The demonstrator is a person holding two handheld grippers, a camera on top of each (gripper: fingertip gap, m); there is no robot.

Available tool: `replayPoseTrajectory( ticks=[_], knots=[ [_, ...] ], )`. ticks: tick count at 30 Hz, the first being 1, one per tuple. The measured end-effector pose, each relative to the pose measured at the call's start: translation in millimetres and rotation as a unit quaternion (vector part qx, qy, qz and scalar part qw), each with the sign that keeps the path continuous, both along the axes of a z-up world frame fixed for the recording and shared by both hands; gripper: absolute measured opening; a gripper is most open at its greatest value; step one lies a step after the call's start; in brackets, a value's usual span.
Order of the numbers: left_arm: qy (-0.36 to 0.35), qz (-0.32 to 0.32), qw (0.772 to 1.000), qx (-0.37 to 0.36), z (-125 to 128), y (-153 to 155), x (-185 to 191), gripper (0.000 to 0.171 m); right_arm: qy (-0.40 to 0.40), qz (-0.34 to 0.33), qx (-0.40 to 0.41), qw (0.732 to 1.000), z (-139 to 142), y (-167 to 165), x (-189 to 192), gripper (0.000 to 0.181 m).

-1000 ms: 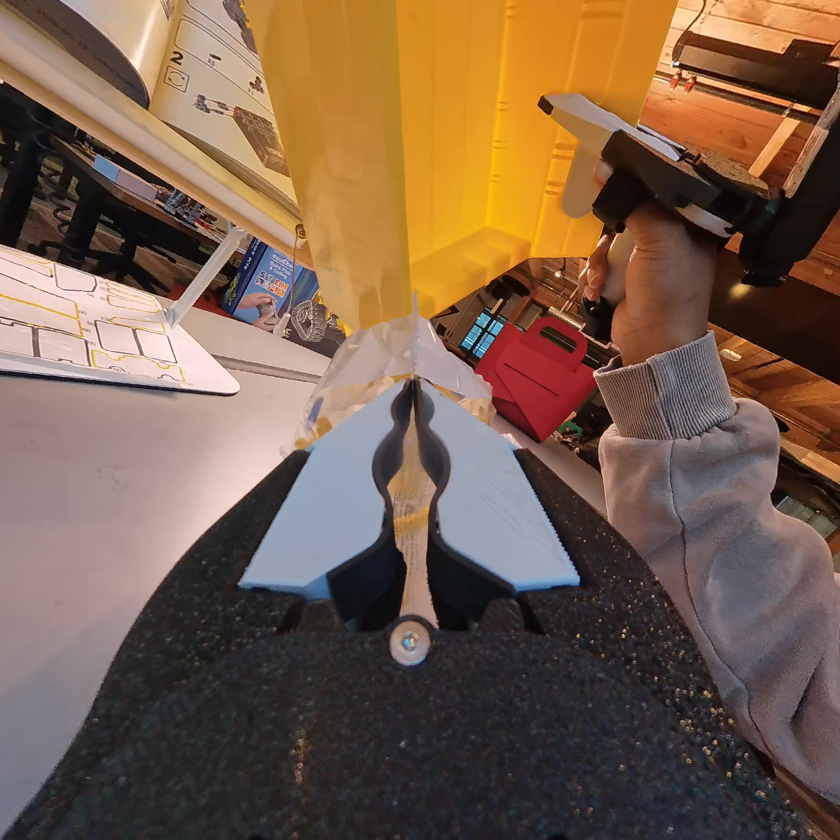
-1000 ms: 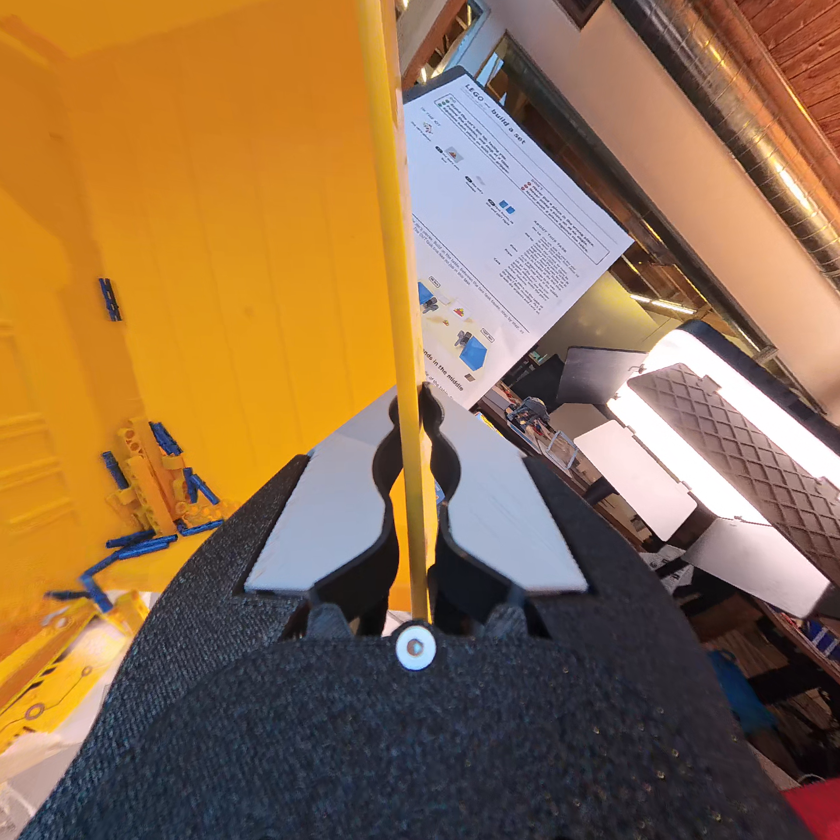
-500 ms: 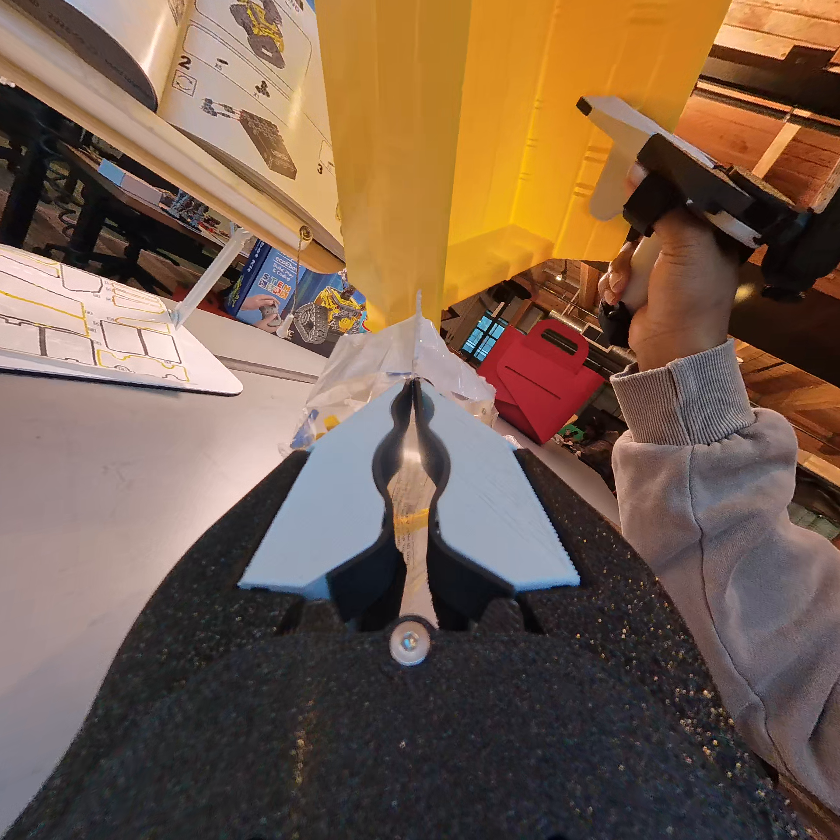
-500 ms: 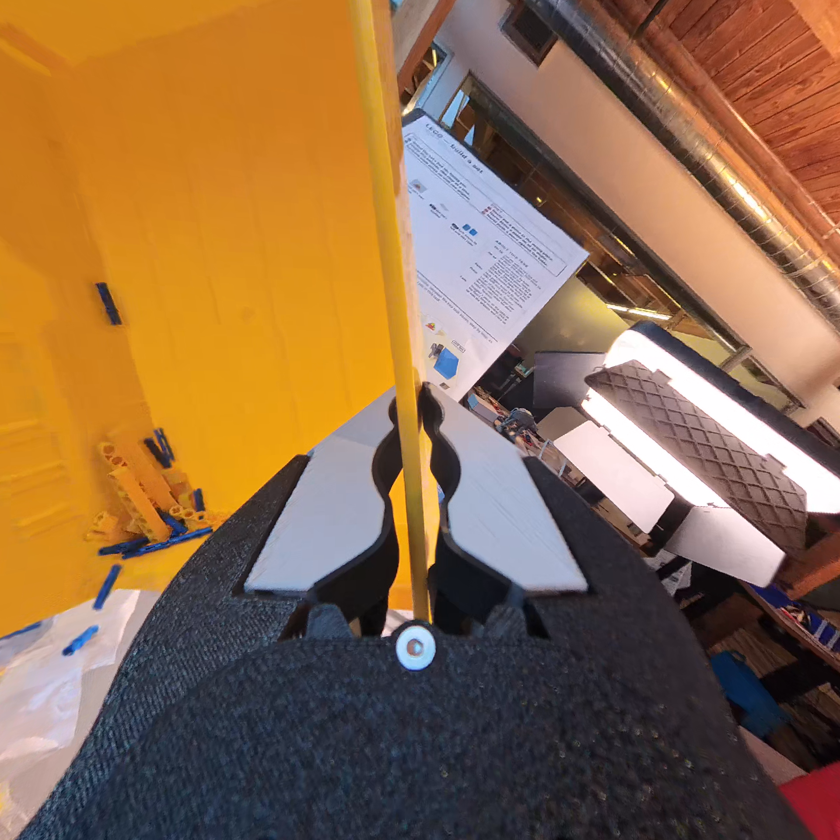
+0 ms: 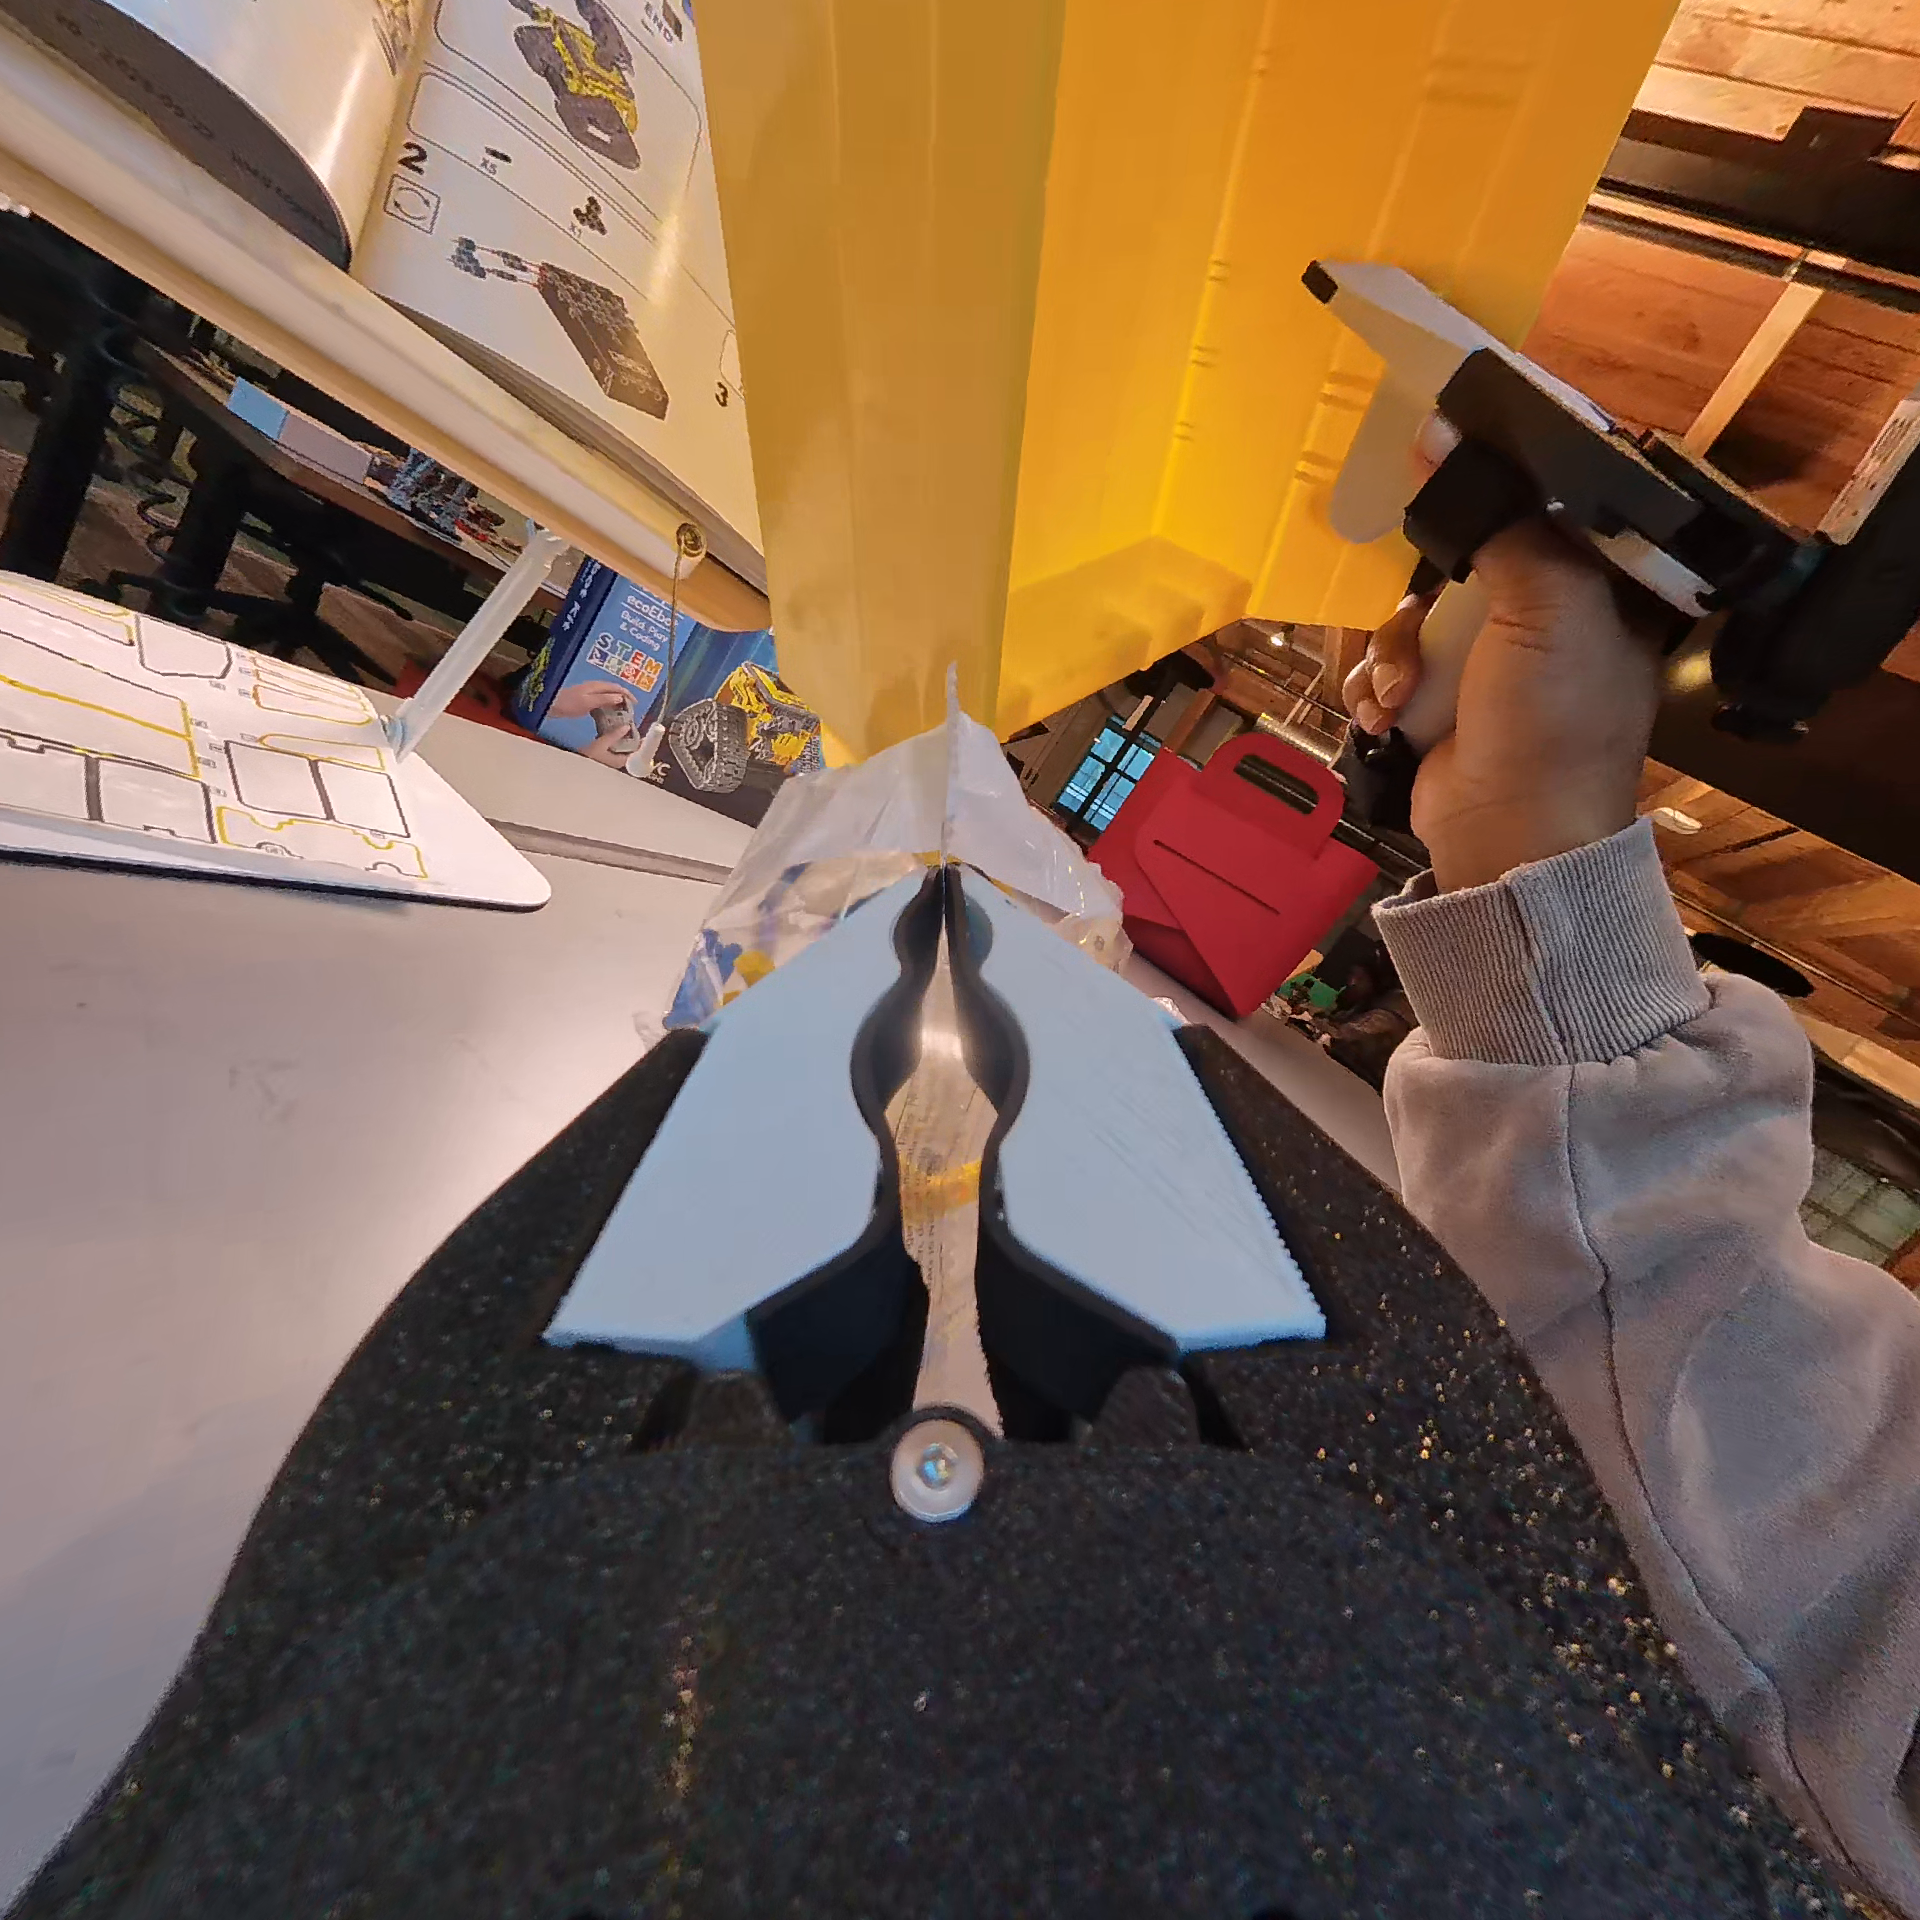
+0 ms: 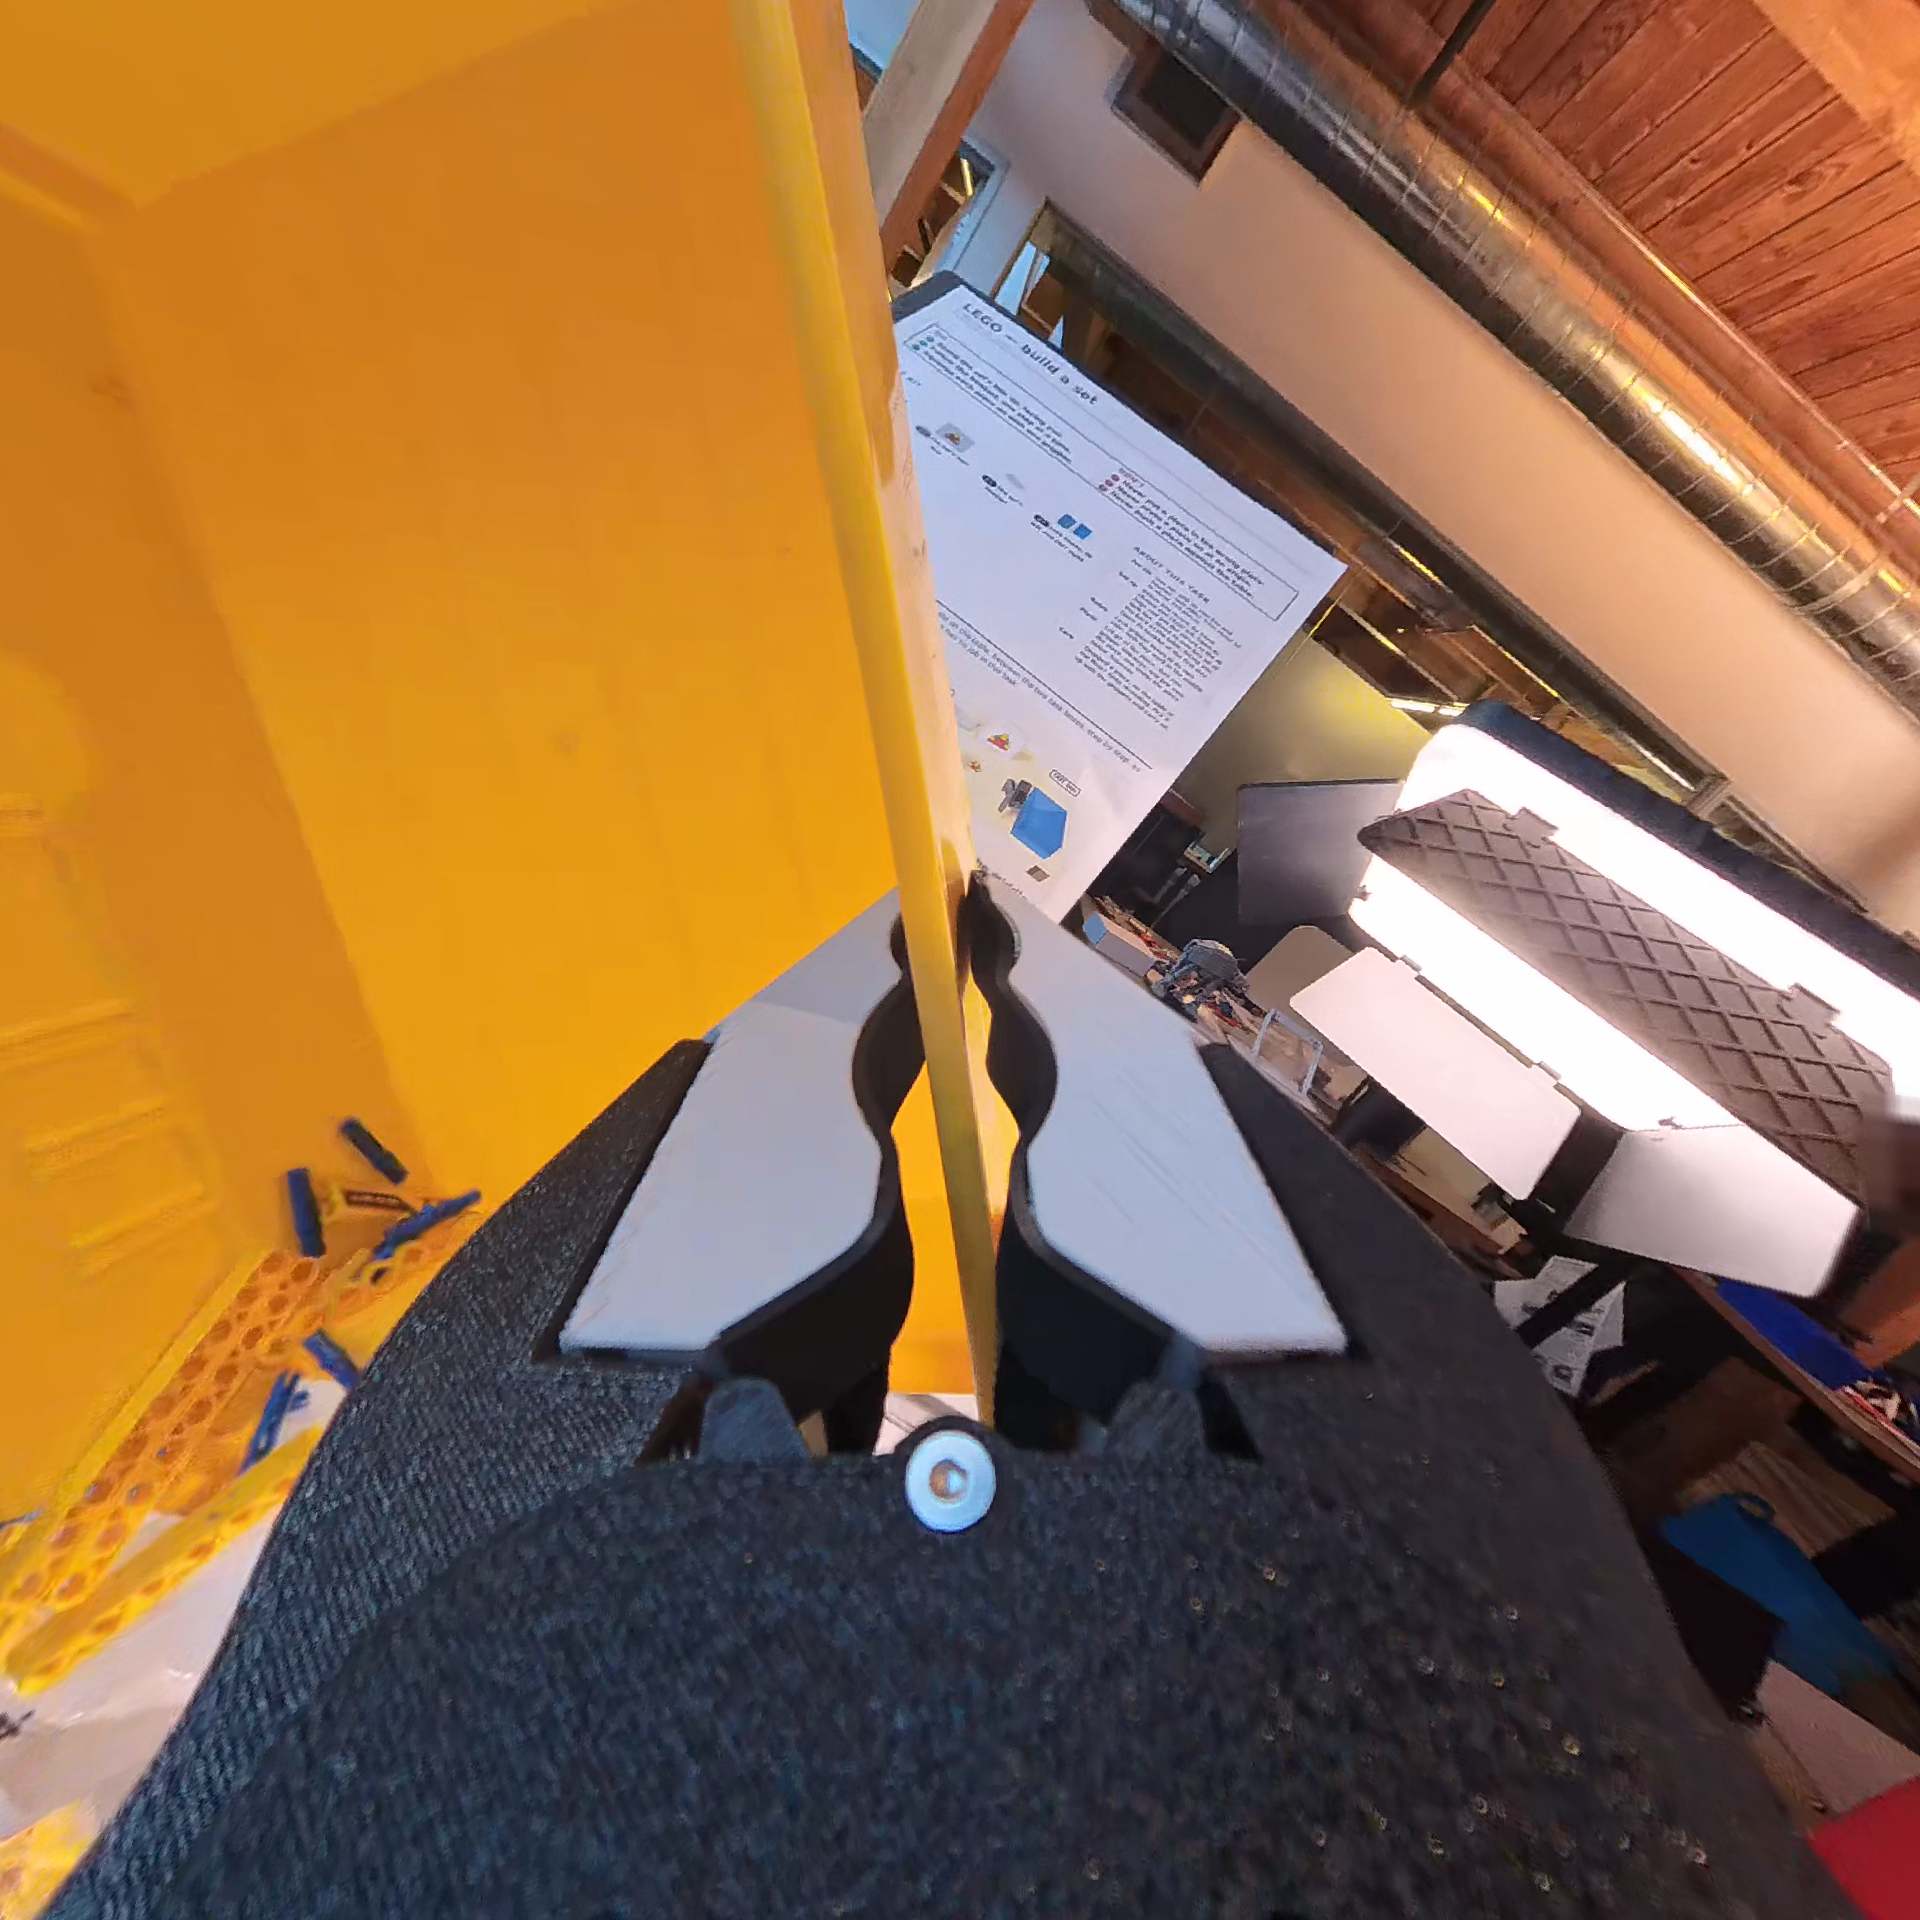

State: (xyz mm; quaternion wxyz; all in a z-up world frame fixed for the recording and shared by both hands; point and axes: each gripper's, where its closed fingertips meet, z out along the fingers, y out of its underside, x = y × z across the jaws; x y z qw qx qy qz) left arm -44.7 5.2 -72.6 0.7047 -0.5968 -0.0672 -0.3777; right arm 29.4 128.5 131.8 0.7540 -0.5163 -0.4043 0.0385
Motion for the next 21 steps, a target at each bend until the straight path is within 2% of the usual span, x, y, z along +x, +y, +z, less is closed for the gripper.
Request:
replayPoseTrajectory(
  ticks=[8, 21],
  knots=[
    [-0.005, 0.003, 1.0, -0.001, 0, 0, -3, 0.0, 0.011, 0.016, -0.008, 1.0, 2, -2, -9, 0.002],
    [-0.012, 0.003, 1.0, 0.002, 1, -2, -5, 0.0, 0.094, 0.057, -0.017, 0.994, 20, -6, -4, 0.003]
  ],
)
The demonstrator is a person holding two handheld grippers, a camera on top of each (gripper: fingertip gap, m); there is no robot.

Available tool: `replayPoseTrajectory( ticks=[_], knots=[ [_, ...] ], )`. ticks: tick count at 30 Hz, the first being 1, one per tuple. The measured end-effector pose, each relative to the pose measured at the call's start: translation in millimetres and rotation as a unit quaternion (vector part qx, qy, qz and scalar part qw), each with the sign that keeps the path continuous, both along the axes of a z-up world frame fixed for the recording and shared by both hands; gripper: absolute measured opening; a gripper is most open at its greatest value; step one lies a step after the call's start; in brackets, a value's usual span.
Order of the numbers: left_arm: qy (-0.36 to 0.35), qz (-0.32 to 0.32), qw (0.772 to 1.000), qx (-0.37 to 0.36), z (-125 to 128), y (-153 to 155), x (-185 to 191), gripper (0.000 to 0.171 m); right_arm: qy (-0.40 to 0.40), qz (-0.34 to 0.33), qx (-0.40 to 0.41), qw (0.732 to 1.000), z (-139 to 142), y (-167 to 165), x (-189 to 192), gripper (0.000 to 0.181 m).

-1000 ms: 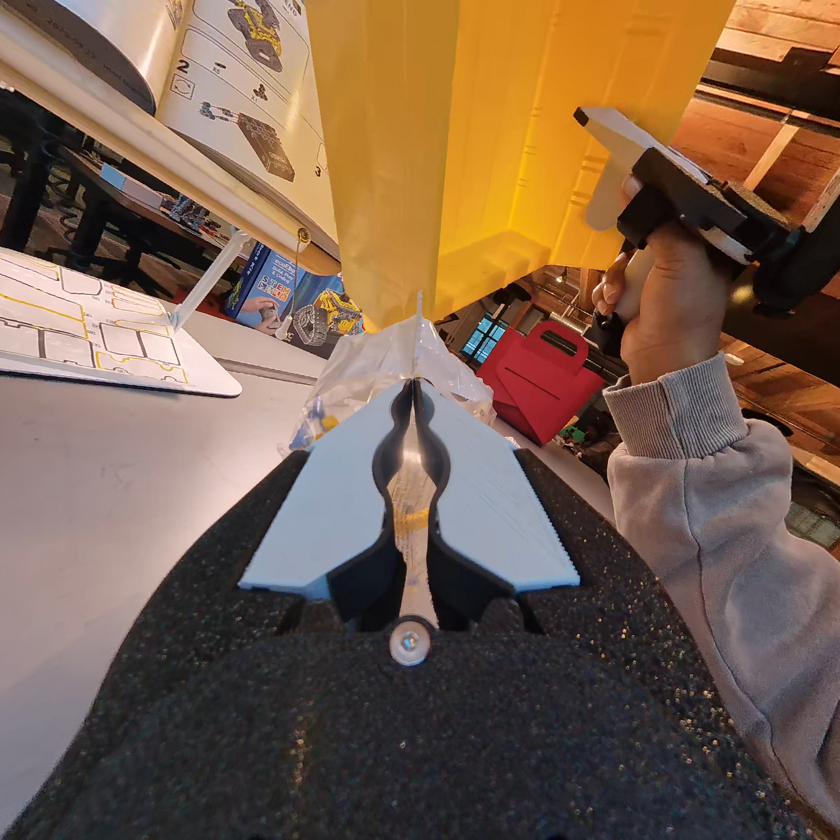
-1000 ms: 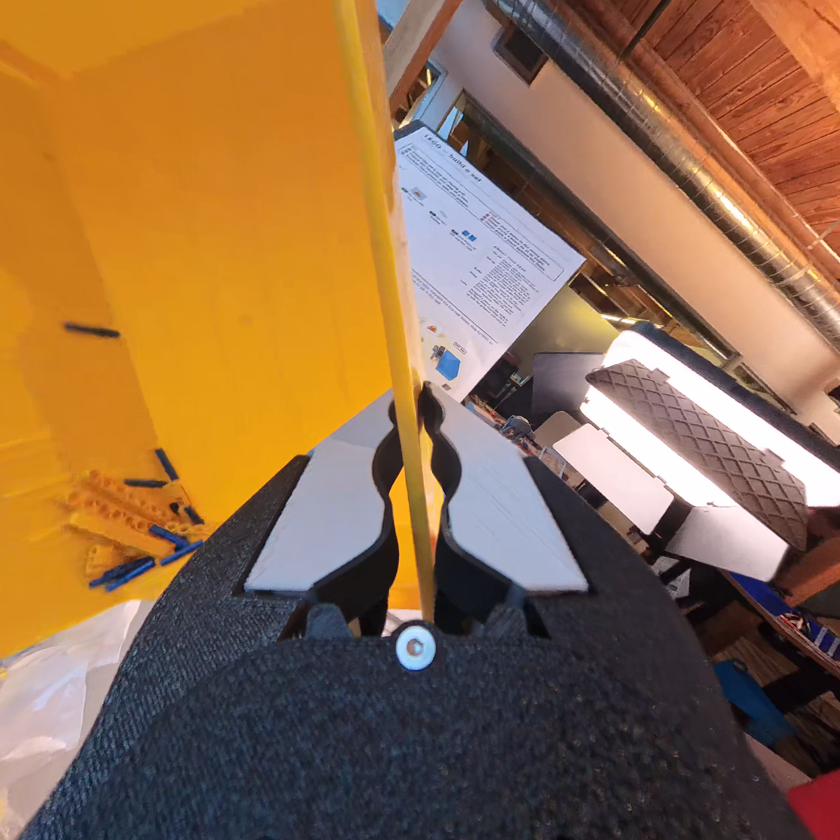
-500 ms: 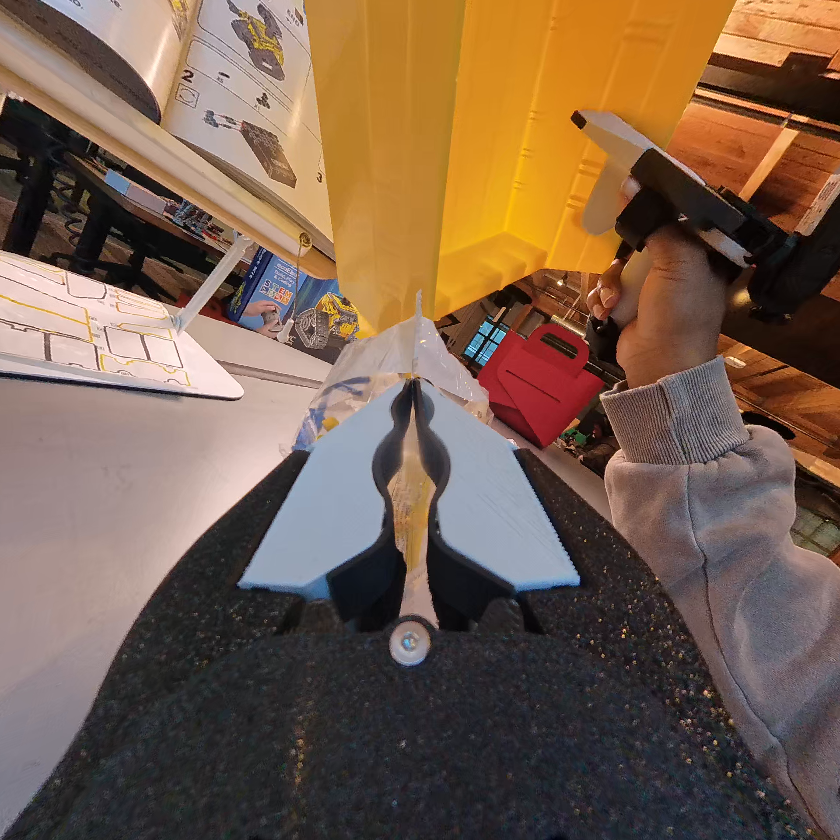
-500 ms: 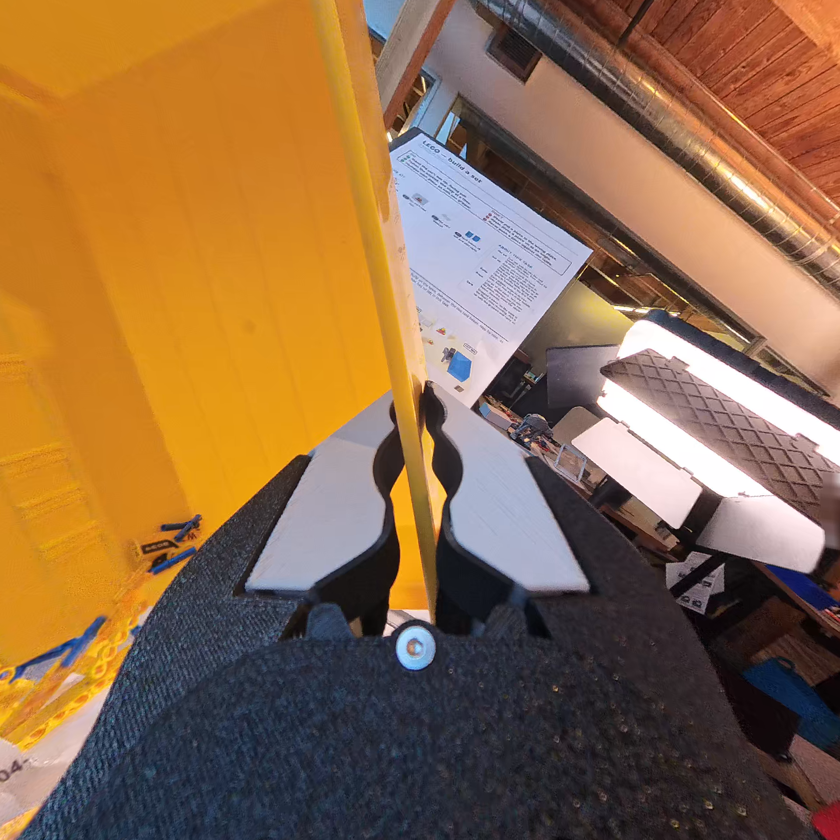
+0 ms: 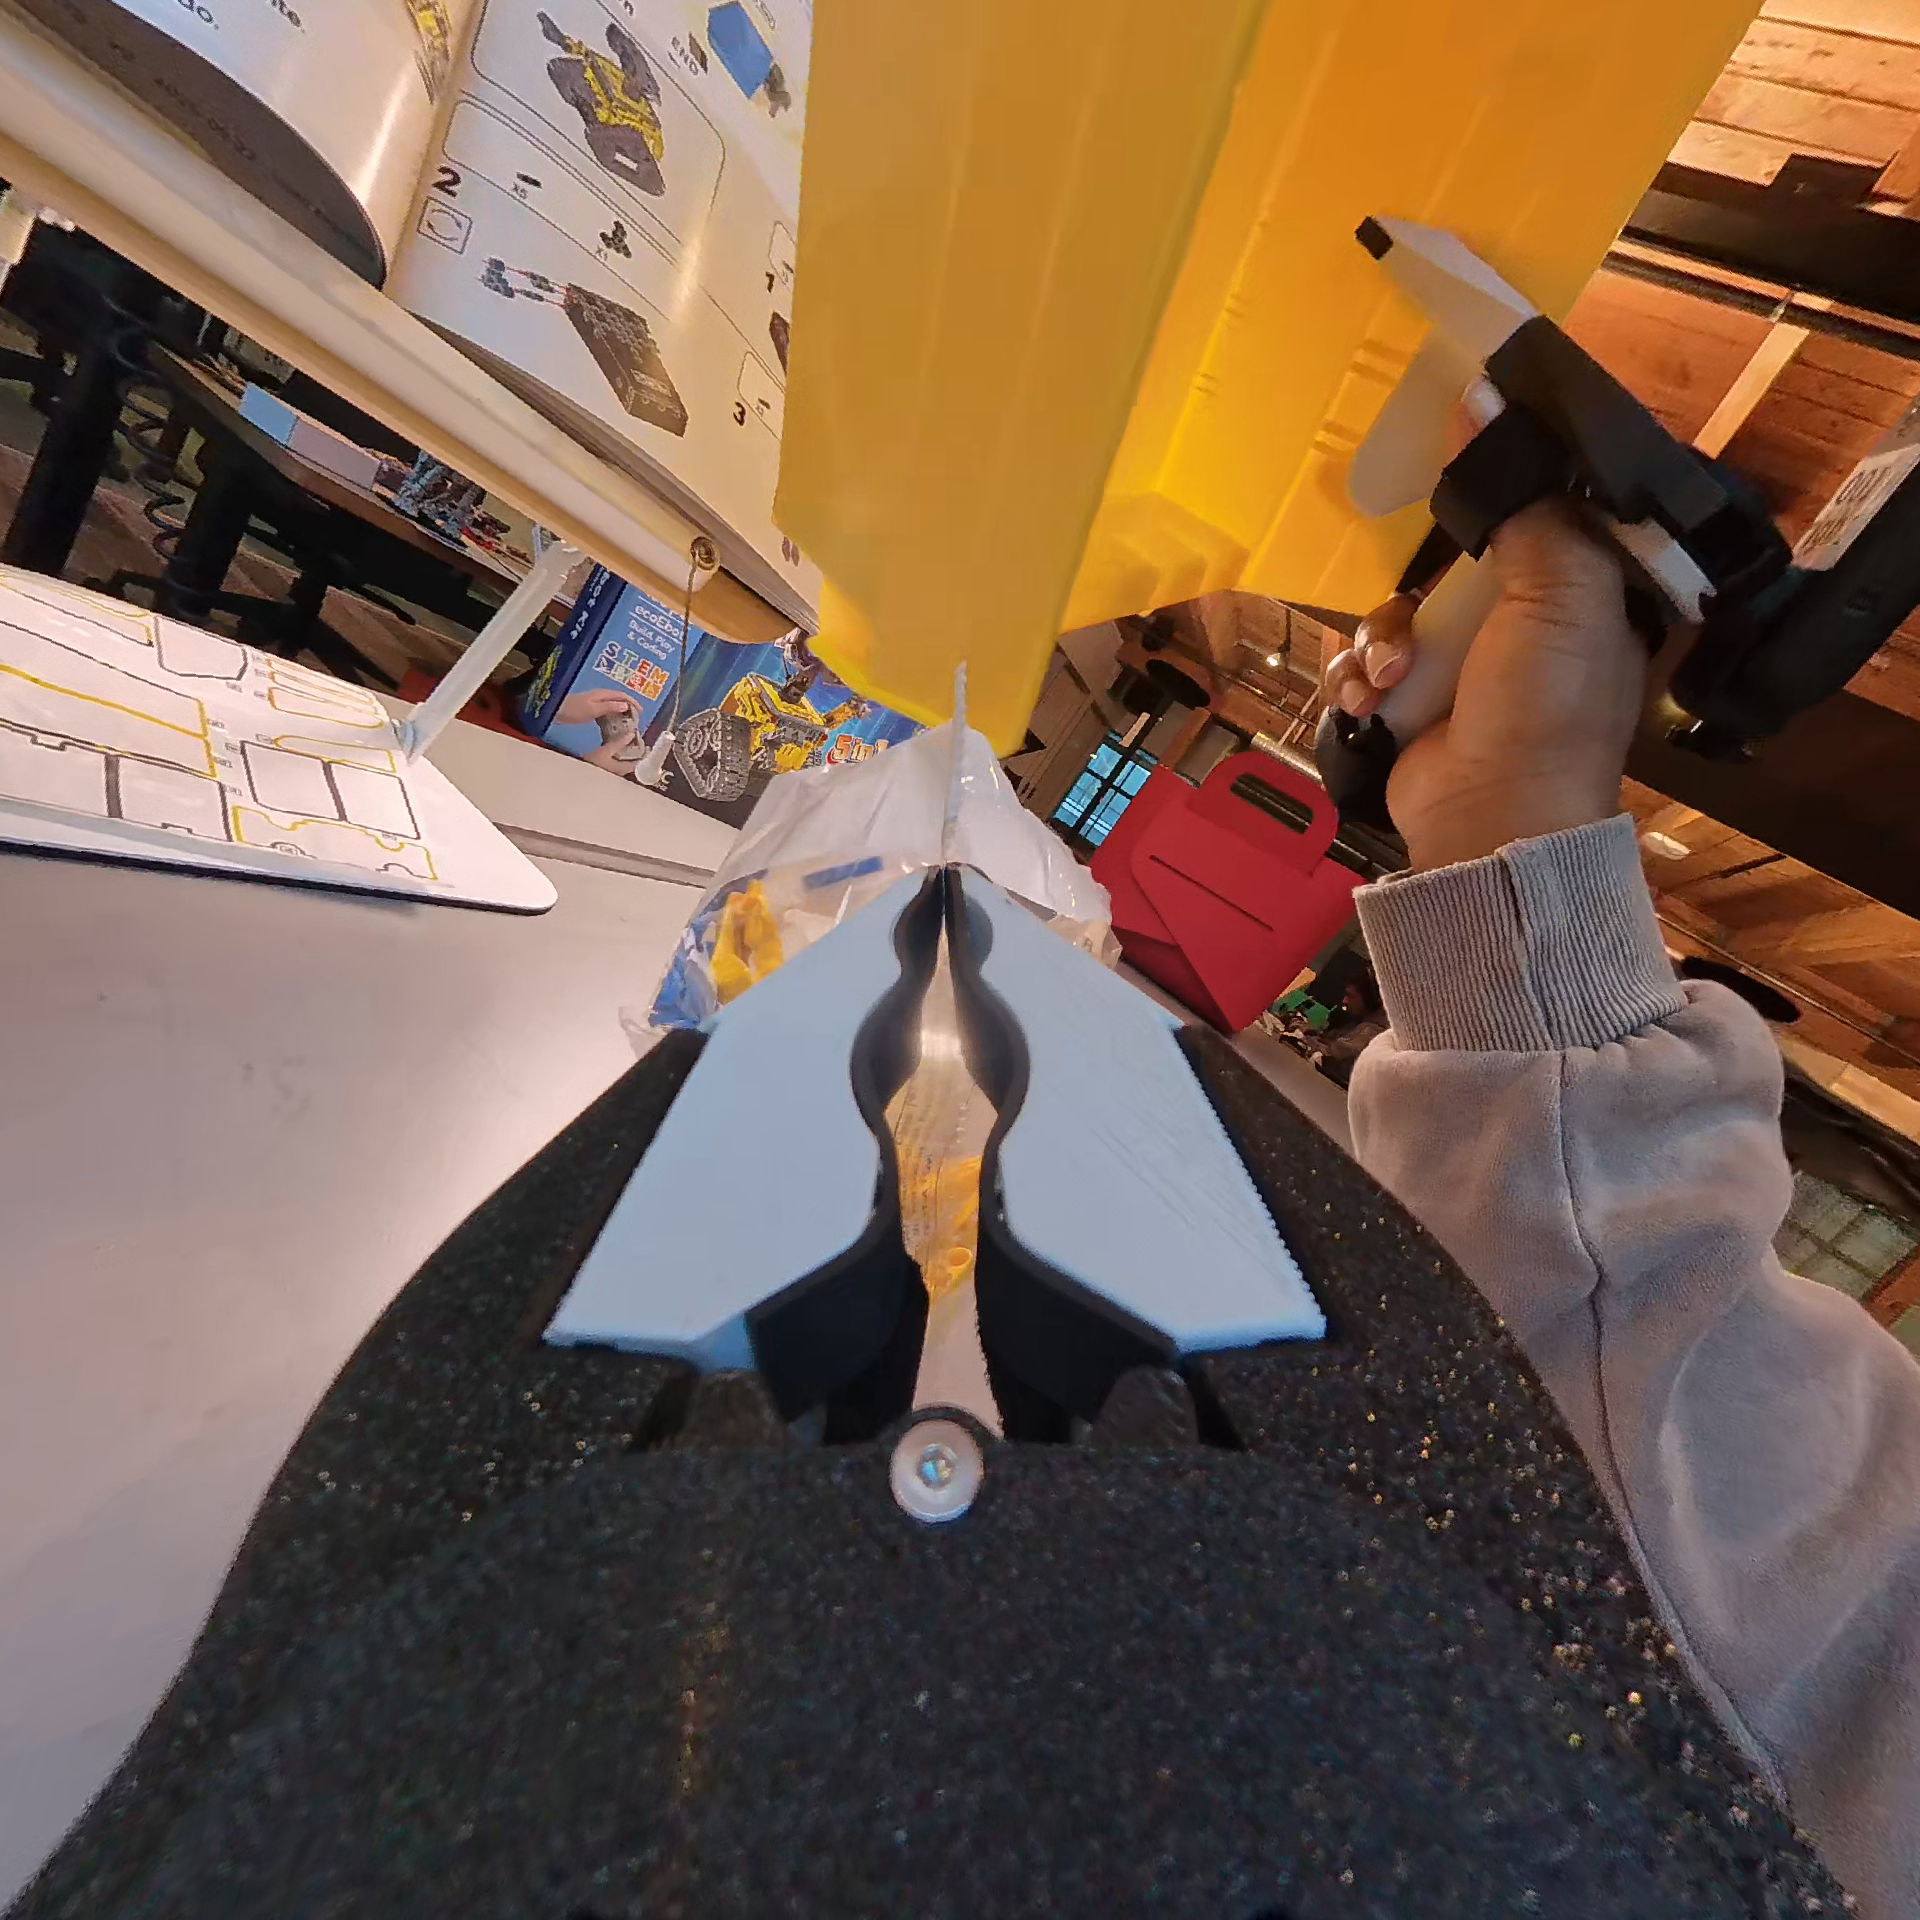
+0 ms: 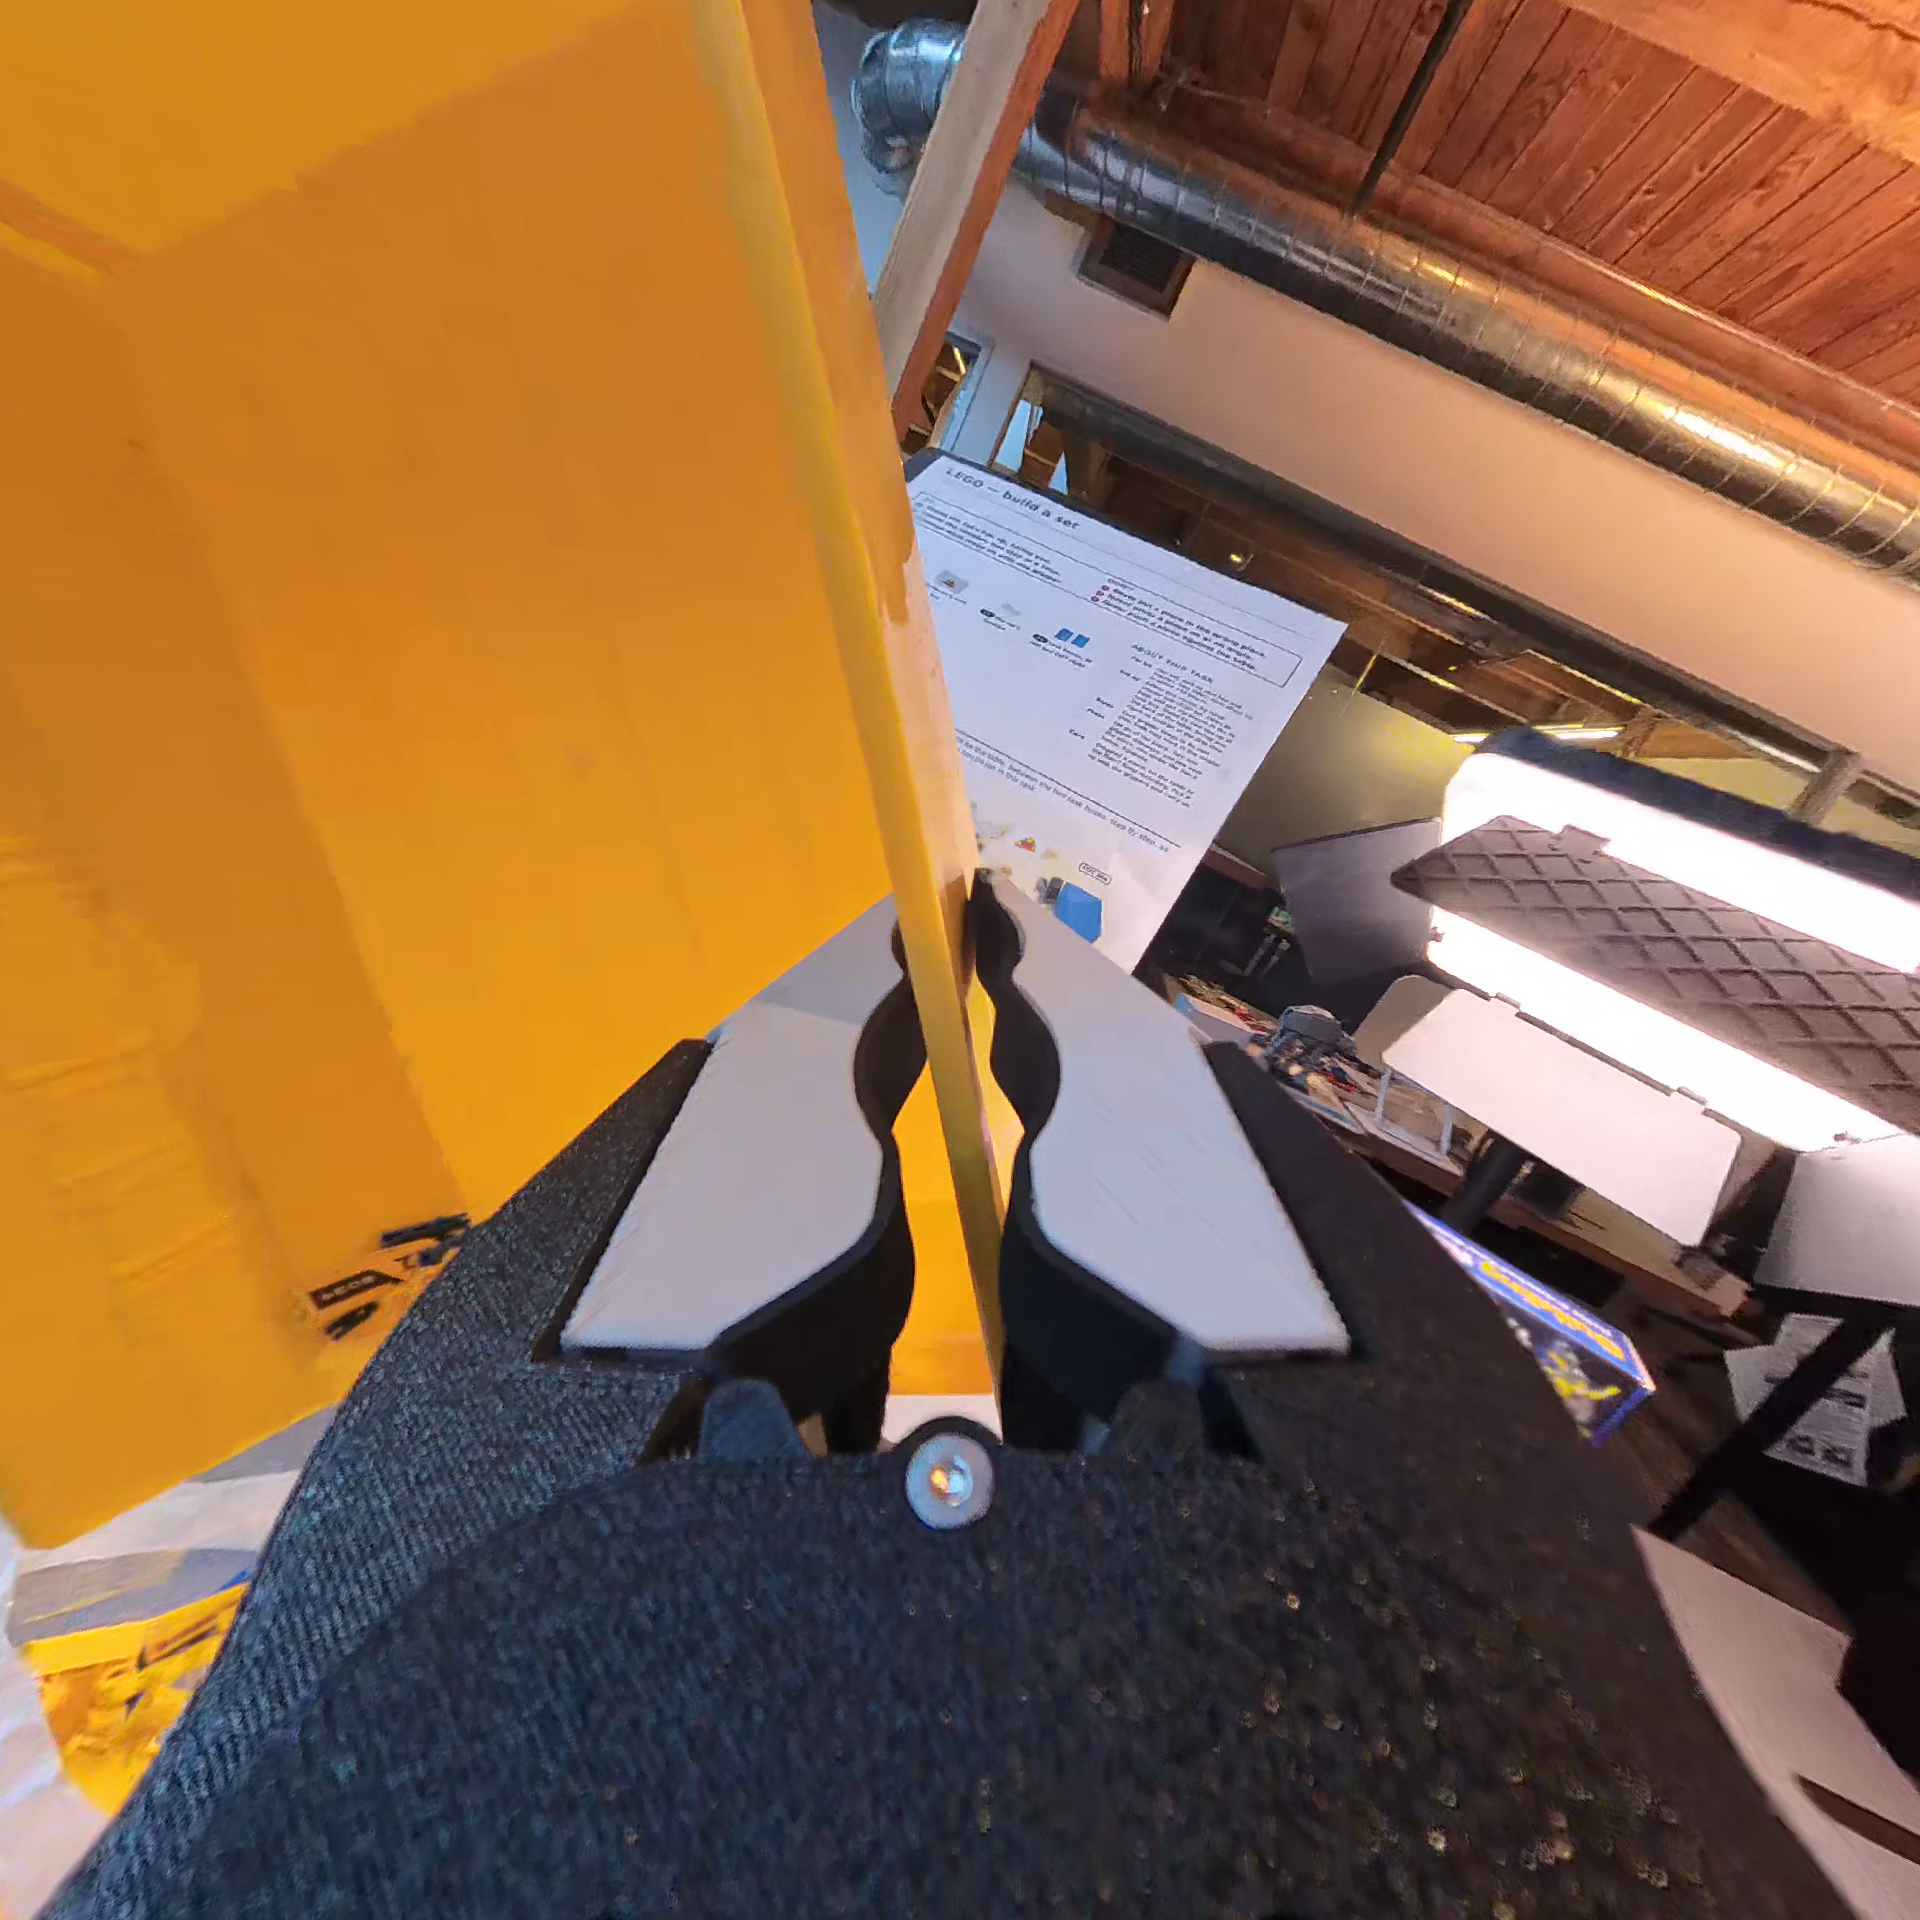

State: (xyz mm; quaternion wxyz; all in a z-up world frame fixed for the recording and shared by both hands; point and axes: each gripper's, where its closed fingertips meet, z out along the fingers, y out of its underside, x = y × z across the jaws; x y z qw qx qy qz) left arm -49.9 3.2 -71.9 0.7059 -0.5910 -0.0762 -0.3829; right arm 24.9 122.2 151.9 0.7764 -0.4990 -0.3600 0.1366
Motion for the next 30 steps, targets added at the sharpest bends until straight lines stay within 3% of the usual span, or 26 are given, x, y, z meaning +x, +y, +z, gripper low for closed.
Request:
replayPoseTrajectory(
  ticks=[4, 9, 14, 18, 21, 26, 30],
  knots=[
    [-0.002, 0.002, 1.0, -0.001, -1, 0, -3, 0.0, 0.033, 0.018, -0.016, 0.999, -14, -5, 6, 0.004],
    [-0.005, 0.003, 1.0, 0.003, 0, -1, -5, 0.0, 0.036, 0.012, -0.004, 0.999, -6, 2, 9, 0.004],
    [-0.008, 0.003, 1.0, 0.002, -2, -2, -6, 0.0, 0.045, 0.014, -0.031, 0.998, -37, 12, 12, 0.004],
    [-0.009, 0.004, 1.0, 0.005, -2, -2, -7, 0.0, 0.051, 0.009, -0.013, 0.999, -26, 13, 18, 0.004],
    [-0.009, 0.004, 1.0, 0.005, -1, -1, -6, 0.0, 0.067, 0.029, -0.022, 0.997, -35, 12, 16, 0.003],
    [-0.012, 0.006, 1.0, 0.007, -1, -3, -9, 0.0, 0.07, 0.019, 0.03, 0.997, -7, 1, 23, 0.003],
    [-0.01, 0.001, 1.0, 0.011, 1, -1, -6, 0.0, 0.095, 0.029, 0.031, 0.995, -19, -2, 28, 0.002]
  ],
)
